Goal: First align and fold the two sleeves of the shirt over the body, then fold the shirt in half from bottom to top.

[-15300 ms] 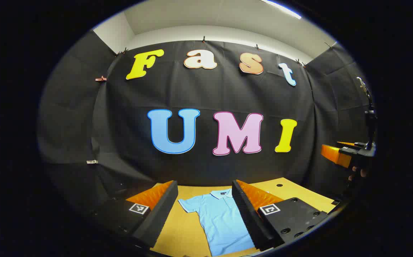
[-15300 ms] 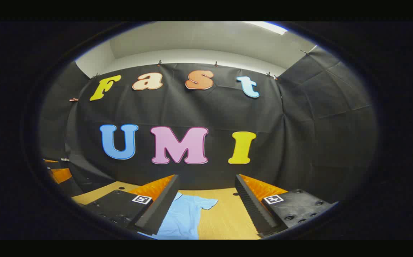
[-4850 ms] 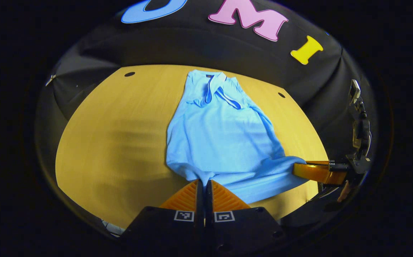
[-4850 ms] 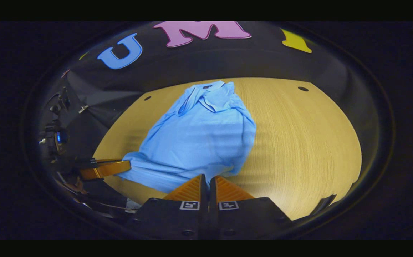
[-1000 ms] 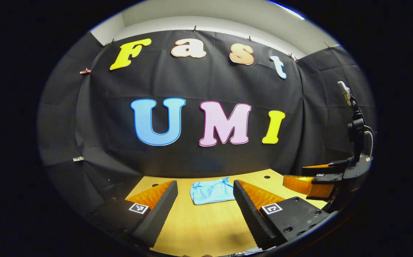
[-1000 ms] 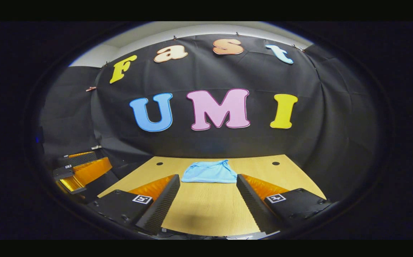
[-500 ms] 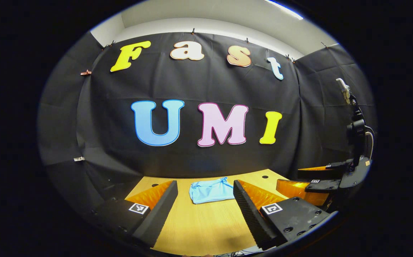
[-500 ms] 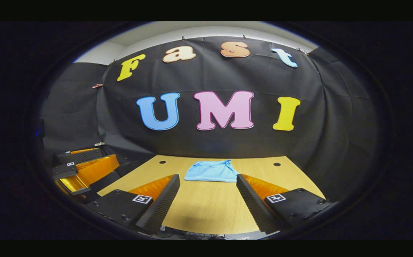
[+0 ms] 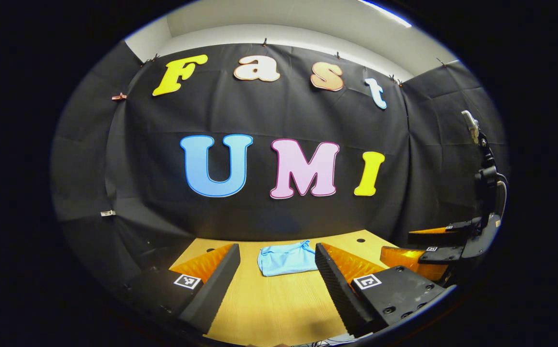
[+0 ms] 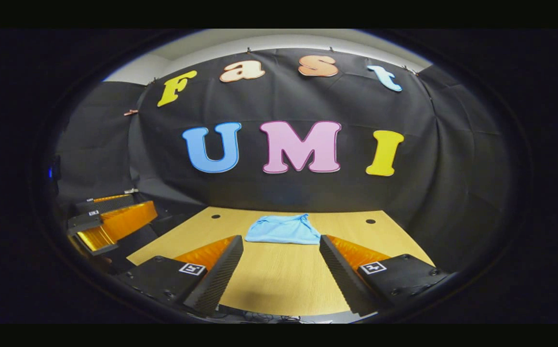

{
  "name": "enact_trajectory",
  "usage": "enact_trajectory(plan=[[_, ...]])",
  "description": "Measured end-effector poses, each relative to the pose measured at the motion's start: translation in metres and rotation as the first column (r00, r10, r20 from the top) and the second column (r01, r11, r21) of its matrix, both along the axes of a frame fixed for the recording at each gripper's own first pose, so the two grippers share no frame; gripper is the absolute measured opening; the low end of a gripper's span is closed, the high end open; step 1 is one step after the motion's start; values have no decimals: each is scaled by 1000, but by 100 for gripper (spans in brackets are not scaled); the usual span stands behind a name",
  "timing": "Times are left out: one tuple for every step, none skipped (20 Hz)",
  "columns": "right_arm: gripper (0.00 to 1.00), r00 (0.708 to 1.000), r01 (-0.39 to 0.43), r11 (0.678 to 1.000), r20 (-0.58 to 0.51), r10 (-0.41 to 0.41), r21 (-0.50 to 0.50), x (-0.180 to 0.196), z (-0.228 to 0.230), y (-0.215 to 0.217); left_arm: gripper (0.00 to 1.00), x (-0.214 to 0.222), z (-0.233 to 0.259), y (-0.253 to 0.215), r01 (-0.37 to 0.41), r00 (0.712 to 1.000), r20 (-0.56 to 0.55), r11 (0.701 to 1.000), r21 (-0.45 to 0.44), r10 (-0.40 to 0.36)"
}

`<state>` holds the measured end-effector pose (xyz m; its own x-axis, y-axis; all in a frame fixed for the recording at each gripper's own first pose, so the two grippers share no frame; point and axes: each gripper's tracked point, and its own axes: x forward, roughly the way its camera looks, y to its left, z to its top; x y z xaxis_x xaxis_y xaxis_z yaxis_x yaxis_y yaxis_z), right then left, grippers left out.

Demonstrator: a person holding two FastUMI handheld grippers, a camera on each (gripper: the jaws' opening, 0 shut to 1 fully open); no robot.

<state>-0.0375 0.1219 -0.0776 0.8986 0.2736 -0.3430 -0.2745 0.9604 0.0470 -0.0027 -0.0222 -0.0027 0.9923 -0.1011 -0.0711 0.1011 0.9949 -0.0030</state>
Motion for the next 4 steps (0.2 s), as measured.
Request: enact_trajectory(plan=[[100,1000,0,1000,0,0,-1,0,0,0,99,0,-1,-1,0,1000,-2,1000,-1,0],[99,1000,0,1000,0,0,-3,-1,-1,-1,99,1,-2,-1,2,1000,-2,1000,1,-2],[100,1000,1,1000,2,-1,-7,0,-2,-2,99,0,-2,-1,4,1000,0,1000,6,-4],[100,1000,1,1000,3,-1,-8,0,-2,-2,99,2,-2,-2,6,1000,3,1000,10,-6]])
